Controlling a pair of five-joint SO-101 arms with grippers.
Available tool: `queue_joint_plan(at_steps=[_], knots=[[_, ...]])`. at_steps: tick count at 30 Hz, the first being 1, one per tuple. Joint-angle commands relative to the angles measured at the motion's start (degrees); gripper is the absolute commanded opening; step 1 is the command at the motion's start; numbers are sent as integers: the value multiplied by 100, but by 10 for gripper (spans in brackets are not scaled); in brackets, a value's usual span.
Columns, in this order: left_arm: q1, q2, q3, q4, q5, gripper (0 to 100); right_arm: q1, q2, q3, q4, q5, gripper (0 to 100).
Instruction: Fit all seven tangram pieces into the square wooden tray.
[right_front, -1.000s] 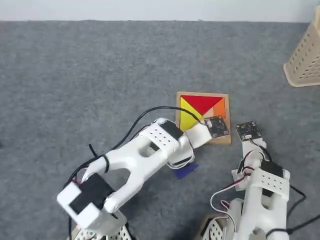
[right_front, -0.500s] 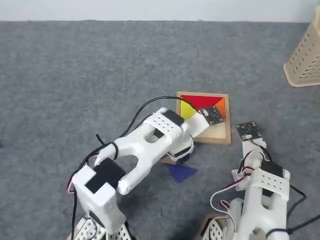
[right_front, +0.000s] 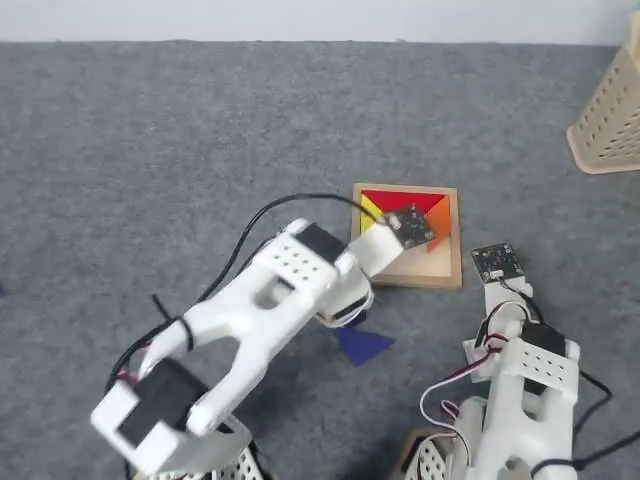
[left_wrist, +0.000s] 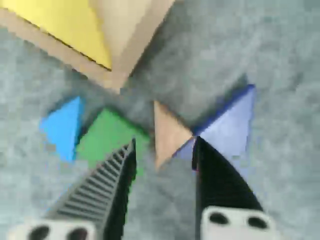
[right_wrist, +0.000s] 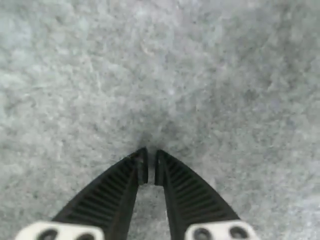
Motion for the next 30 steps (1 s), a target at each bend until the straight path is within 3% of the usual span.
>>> queue_joint_plan(at_steps=[1,8,16,22,30], knots=[[-9,-369,576,-589,62,178,119,-163,-18,-110,-44,46],[0,633,497,-1240,70,176,119,-163,-9,-110,-44,46],[-44,1582,-321,-607,70,171,119,-163,-9,-110,-44,46],[-18,1143,-233,-589,70,78,119,-163,-9,-110,-44,46],[-70,-176,-154,-53,70,70,119,-163,-9,-110,-44,46]])
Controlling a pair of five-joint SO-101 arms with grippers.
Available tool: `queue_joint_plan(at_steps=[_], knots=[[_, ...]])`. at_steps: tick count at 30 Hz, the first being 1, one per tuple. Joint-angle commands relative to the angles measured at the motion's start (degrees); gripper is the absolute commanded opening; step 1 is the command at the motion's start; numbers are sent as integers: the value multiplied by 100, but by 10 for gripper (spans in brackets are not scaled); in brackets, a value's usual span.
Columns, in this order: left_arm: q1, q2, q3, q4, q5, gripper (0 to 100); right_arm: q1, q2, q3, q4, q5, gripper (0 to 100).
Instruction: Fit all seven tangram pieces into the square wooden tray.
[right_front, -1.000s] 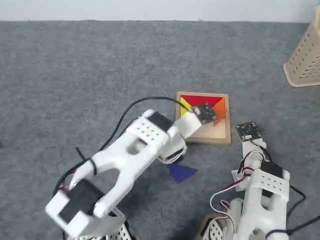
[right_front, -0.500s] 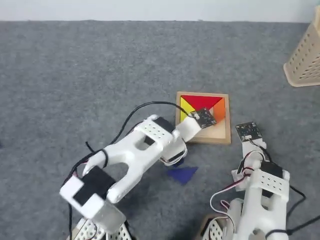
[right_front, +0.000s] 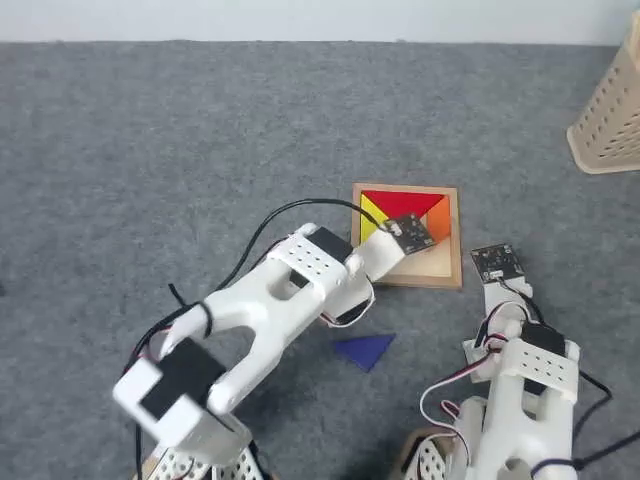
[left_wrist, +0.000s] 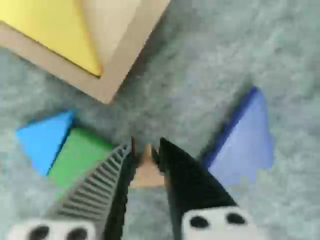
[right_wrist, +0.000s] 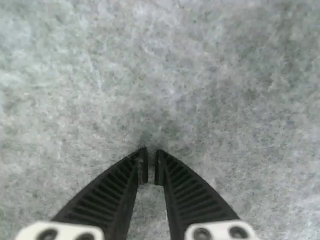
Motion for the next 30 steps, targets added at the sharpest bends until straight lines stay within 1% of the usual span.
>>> queue_joint_plan(at_steps=[1,3,5,7,9,12,20,22,25,30], knots=[[-141,-1037,-13,396,26,77,119,-154,-26,-110,-44,46],[-290,-1310,22,651,-18,120,119,-154,-26,-110,-44,46],[-466,-1600,242,712,-105,169,119,-154,-26,-110,-44,46],[-589,-1811,523,695,-466,197,119,-154,-26,-110,-35,46],[-571,-1916,963,404,-730,195,119,-154,-26,-119,-35,46],[-440,-1837,1411,-220,-800,194,119,-154,-26,-119,-35,46],[-316,-721,1297,-1037,-923,166,119,-154,-18,-119,-35,46],[-308,-440,1218,-1099,-1108,165,119,-154,-18,-119,-35,46],[-343,-193,963,-853,-1125,148,119,-154,-18,-119,-35,46],[-316,-132,866,-818,-1143,100,119,-154,-18,-119,-35,46]])
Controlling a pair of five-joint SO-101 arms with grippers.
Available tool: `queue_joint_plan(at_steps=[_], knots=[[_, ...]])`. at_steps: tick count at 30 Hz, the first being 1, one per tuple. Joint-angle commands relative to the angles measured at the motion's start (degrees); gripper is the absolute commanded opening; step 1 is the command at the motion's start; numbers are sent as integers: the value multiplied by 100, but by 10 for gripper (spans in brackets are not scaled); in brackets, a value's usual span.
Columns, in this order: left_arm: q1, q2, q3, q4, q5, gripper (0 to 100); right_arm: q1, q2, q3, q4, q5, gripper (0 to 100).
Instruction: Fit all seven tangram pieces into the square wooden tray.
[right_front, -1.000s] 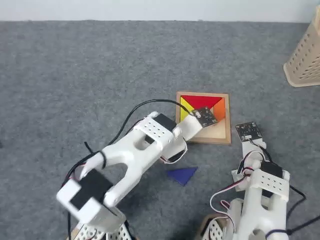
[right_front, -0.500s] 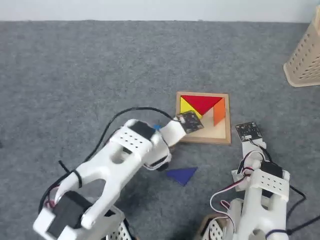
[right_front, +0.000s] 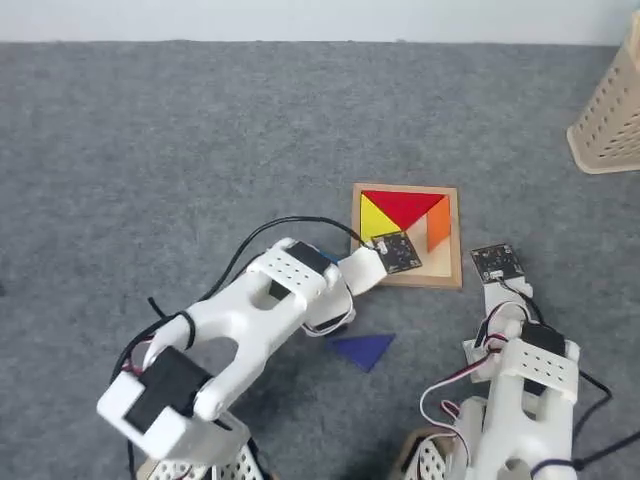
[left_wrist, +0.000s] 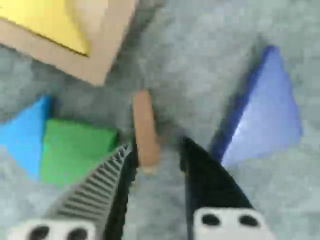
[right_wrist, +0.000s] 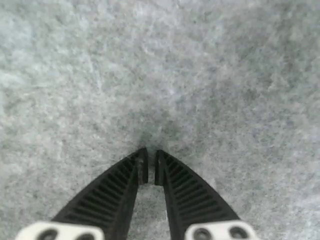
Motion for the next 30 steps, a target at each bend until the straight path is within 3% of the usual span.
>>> queue_joint_plan(at_steps=[1,5,9,15,19,22,26,30], knots=[[-9,105,-180,9,-88,90,119,-136,-18,-119,-35,46],[-44,105,-497,273,-88,39,119,-136,-18,-119,-35,46],[-18,105,-1349,1187,0,10,119,-136,-18,-119,-35,46],[9,114,-2914,2084,1064,10,119,-136,-18,-119,-35,44],[123,220,-3530,1670,2418,11,119,-136,-18,-136,-53,42],[352,519,-3758,1160,3042,11,119,-136,-9,-180,-79,40],[527,1266,-4189,765,3569,11,163,-145,-9,-382,-79,9],[642,1837,-4927,985,3648,11,637,-145,105,-1314,-53,6]])
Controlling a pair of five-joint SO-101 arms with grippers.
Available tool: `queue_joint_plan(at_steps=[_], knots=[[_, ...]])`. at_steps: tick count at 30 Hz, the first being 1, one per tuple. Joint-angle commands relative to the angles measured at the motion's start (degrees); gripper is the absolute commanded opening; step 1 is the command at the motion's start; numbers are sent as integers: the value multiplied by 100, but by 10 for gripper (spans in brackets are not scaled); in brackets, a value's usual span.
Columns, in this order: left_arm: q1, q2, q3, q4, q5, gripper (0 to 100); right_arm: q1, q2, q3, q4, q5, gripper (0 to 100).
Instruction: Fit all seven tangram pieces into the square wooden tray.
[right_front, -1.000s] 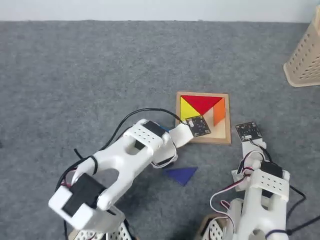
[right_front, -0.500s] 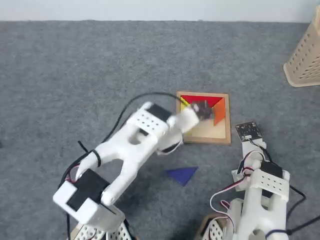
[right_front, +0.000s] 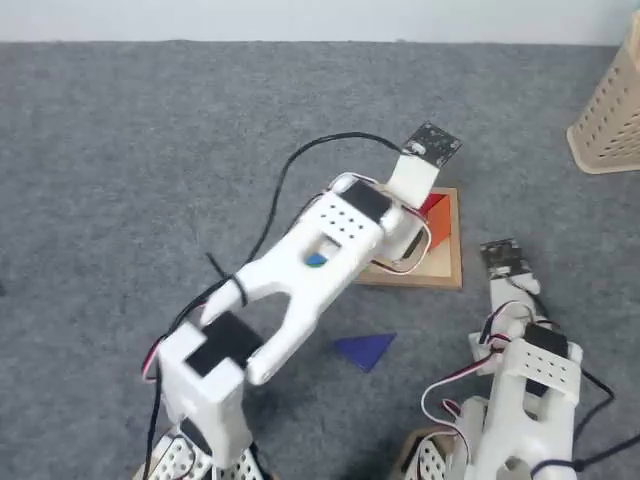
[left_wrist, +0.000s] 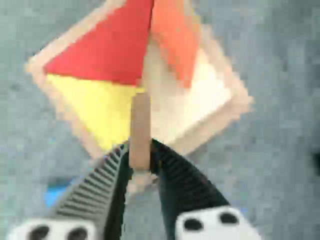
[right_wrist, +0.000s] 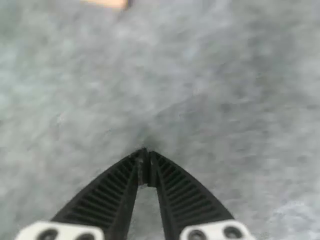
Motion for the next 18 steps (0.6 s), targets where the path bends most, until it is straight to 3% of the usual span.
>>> queue_joint_plan(at_steps=[1,3,9,18], knots=[[141,308,-980,167,167,11,523,-163,167,-1042,-35,6],[202,431,-1200,211,167,11,664,-365,404,-1464,-26,6],[352,914,-1516,26,167,11,532,-2053,1222,-1455,-62,6],[360,1960,-2642,132,211,13,532,-4769,1829,286,-70,6]])
